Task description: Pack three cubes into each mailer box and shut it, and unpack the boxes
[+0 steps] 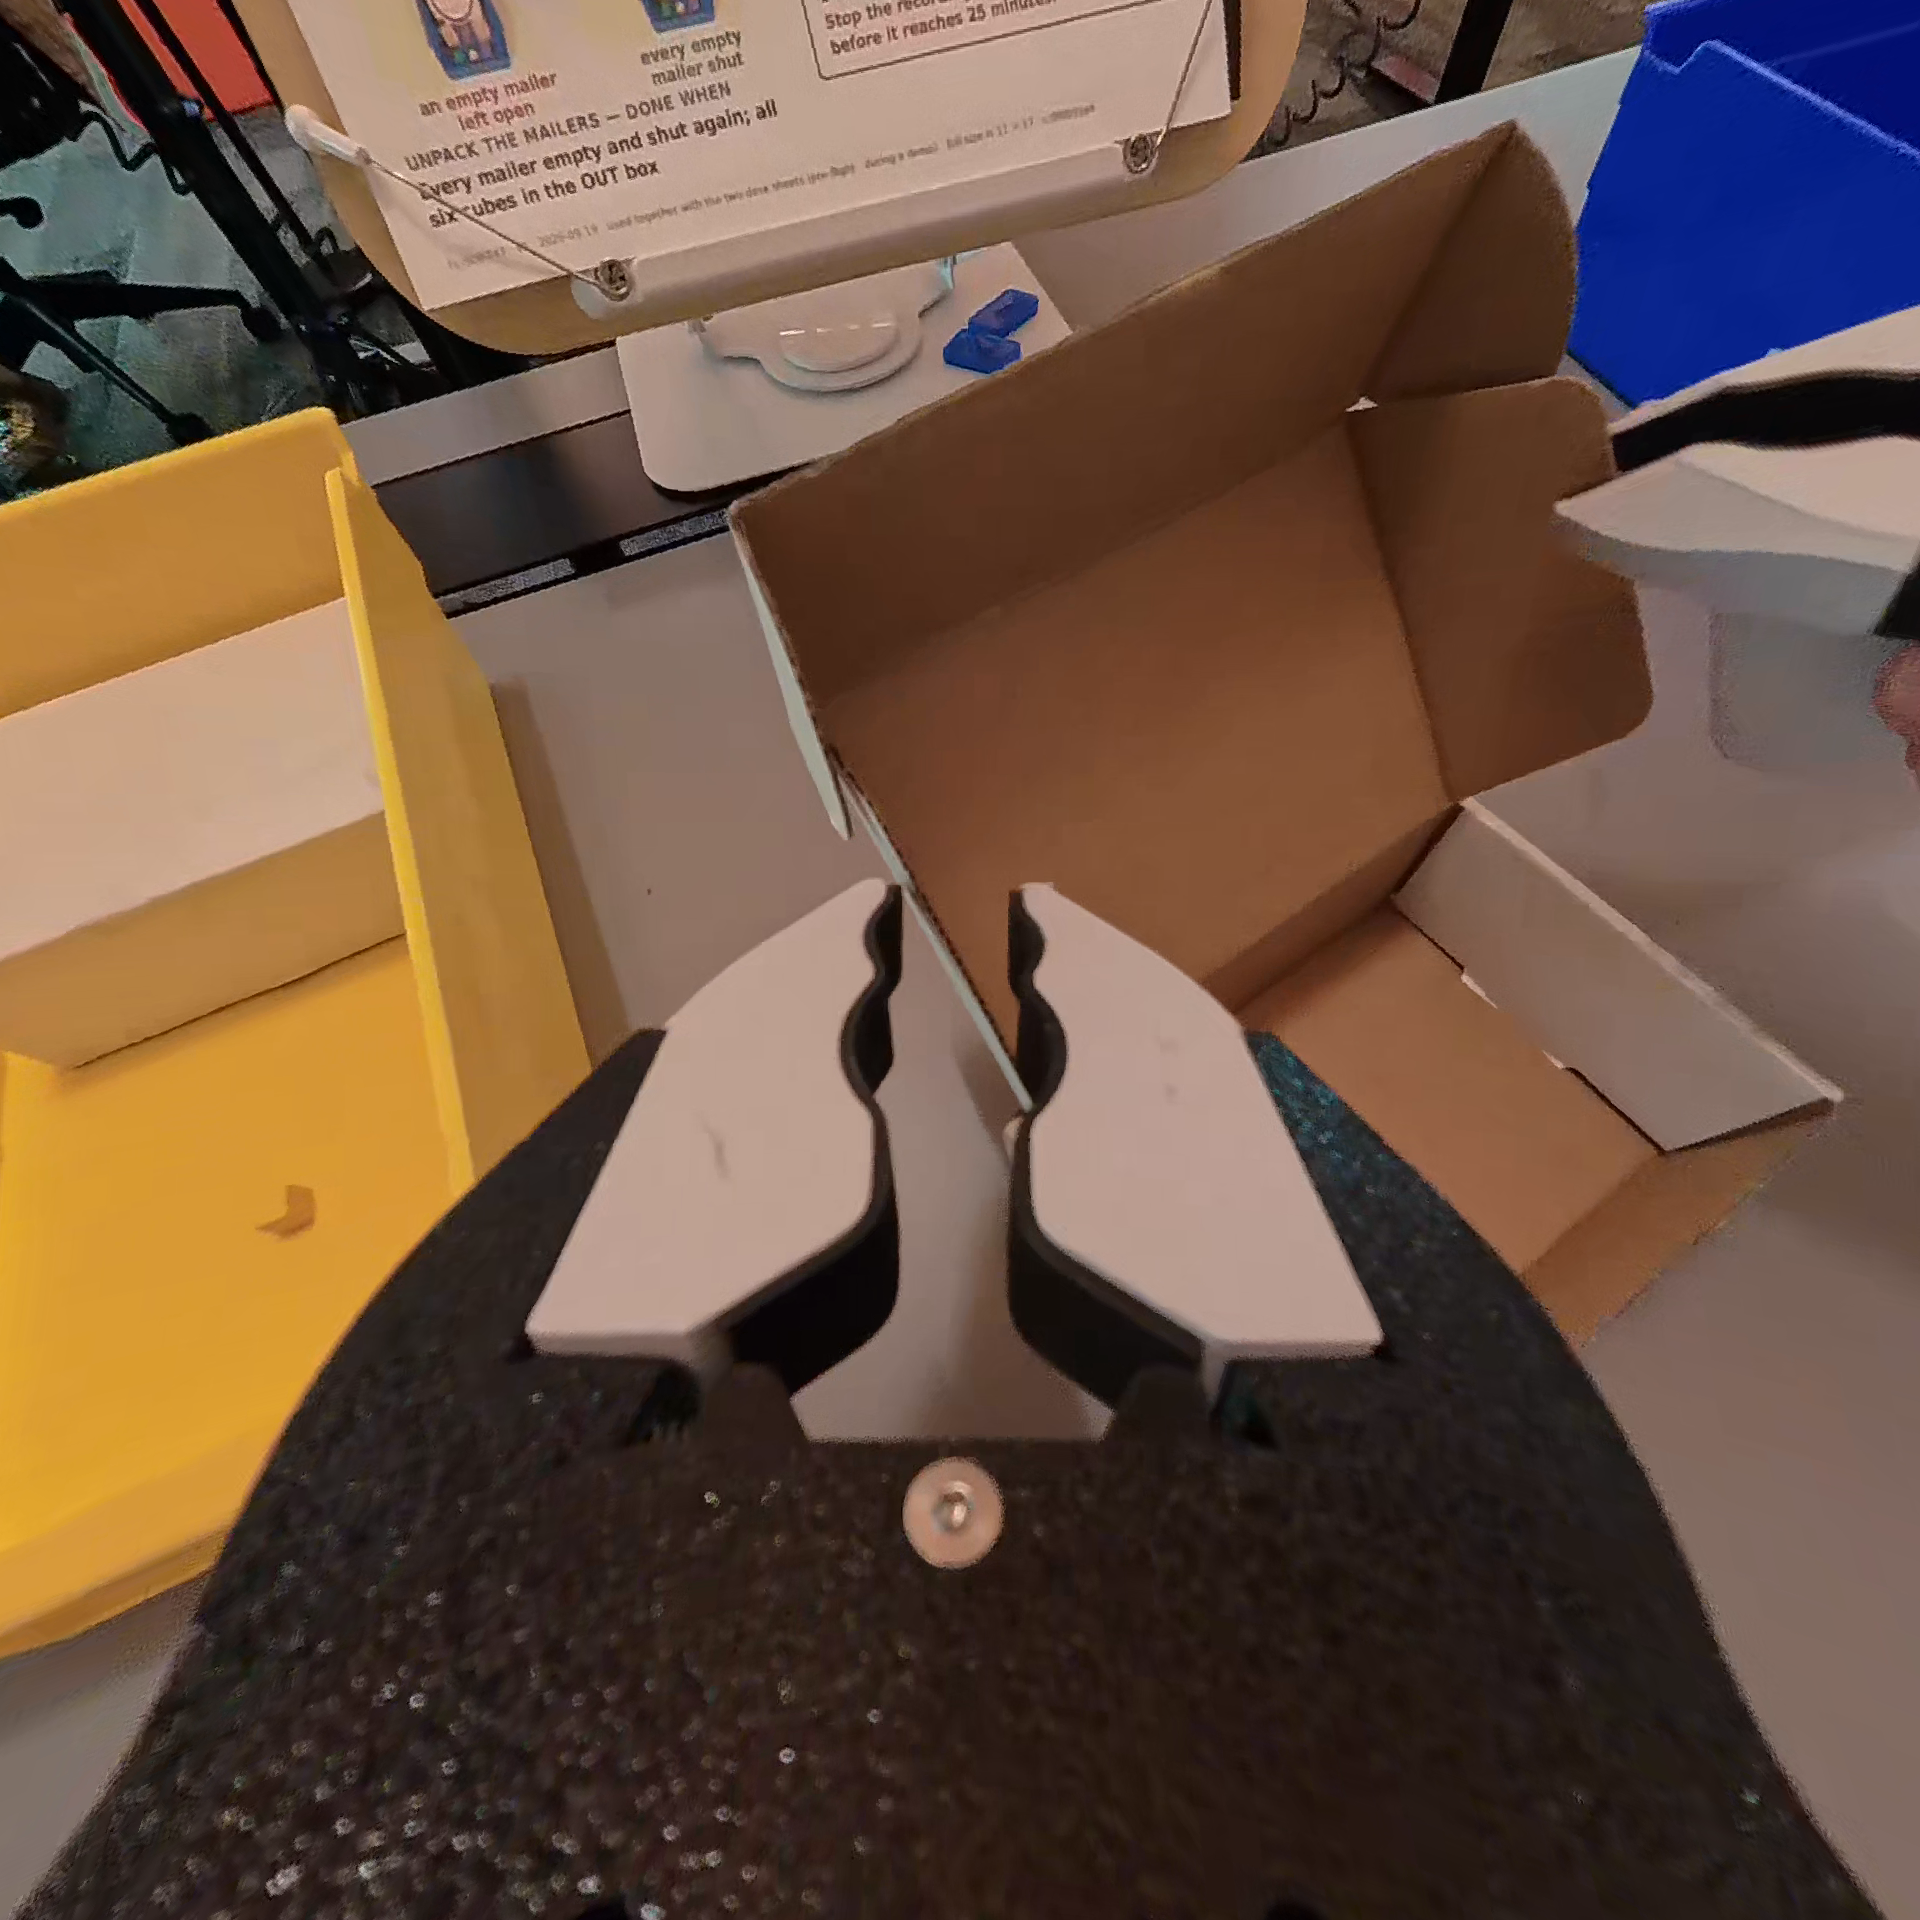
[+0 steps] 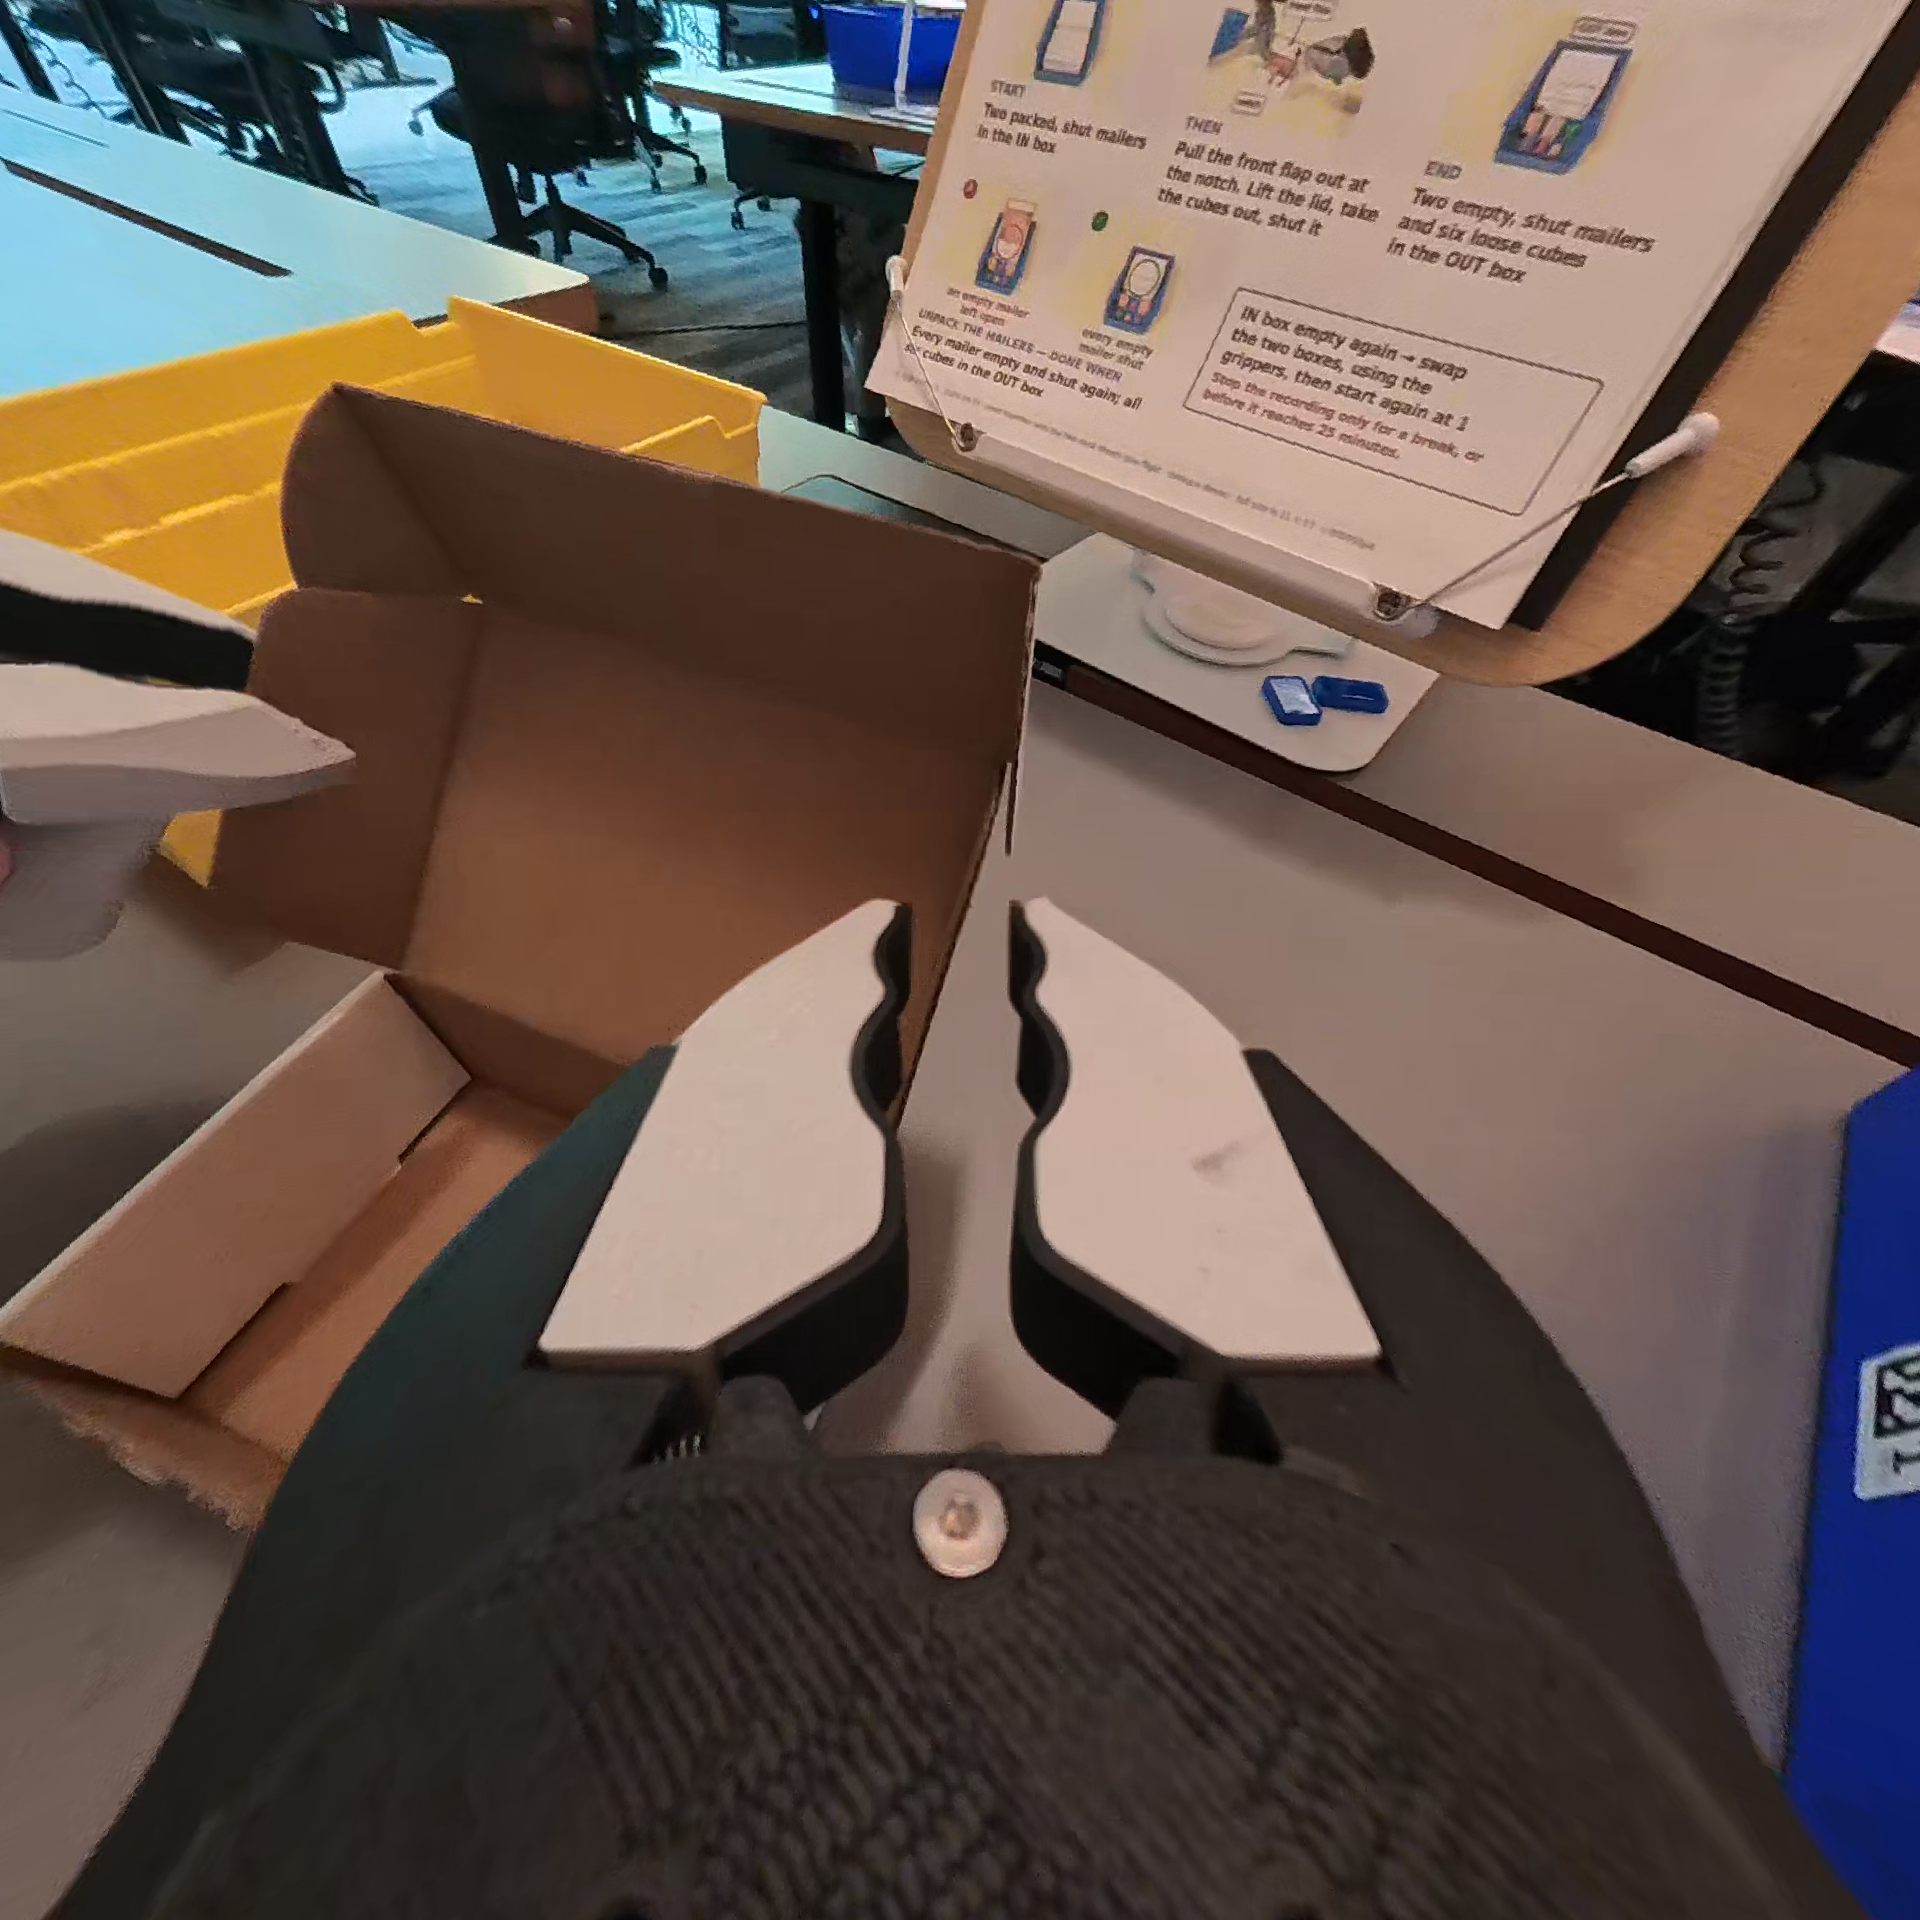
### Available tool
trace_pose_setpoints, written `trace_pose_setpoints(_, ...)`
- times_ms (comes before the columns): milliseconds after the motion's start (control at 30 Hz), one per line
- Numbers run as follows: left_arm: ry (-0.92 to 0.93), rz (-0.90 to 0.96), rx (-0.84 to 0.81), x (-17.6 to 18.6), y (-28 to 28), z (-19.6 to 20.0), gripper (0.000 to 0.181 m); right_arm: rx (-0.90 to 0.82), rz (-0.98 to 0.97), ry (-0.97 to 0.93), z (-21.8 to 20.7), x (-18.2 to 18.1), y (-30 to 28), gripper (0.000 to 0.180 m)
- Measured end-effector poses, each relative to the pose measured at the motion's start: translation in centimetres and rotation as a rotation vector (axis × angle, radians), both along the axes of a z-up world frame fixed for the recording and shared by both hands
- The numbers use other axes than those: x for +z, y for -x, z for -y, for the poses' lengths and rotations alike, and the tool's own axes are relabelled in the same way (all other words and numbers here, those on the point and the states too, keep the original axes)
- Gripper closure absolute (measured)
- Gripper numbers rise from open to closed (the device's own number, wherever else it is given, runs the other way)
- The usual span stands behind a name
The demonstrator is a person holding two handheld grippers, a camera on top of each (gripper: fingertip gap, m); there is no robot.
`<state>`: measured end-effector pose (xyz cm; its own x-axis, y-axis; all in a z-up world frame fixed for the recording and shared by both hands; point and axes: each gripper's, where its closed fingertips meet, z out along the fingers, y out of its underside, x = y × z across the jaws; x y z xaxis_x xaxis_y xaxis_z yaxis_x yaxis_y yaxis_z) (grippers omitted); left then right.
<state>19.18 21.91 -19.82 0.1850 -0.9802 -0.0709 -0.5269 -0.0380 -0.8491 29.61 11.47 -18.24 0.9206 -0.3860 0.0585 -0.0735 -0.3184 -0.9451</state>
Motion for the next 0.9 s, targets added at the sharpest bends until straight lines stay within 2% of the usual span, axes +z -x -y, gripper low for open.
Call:
trace_pose_setpoints(67, -0.022, 0.003, 0.020, -0.1, -0.2, -0.5, 0.171, -0.011, 0.005, 0.039, -0.5, -0.7, -0.5, 0.175)
trace_pose_setpoints(200, -0.091, 0.103, 0.047, 0.8, -0.1, -0.6, 0.174, -0.006, 0.020, 0.003, -0.8, -0.5, -0.3, 0.175)
trace_pose_setpoints(333, -0.212, 0.192, 0.086, 0.8, 0.8, 0.2, 0.174, -0.023, 0.071, -0.135, -0.1, 0.4, 1.6, 0.175)
trace_pose_setpoints(467, -0.278, 0.279, 0.149, 0.5, 2.0, 1.4, 0.174, -0.091, 0.191, -0.167, 1.0, 0.0, 3.6, 0.174)
trace_pose_setpoints(633, -0.284, 0.361, 0.171, 0.4, 3.5, 3.4, 0.174, -0.147, 0.227, -0.184, 2.9, -0.1, 5.4, 0.174)
trace_pose_setpoints(800, -0.237, 0.349, 0.142, -0.5, 5.4, 5.5, 0.172, -0.147, 0.224, -0.162, 4.7, -1.4, 7.3, 0.175)
trace_pose_setpoints(900, -0.216, 0.287, 0.121, -2.0, 6.6, 6.6, 0.172, -0.141, 0.230, -0.079, 5.7, -3.0, 8.4, 0.175)
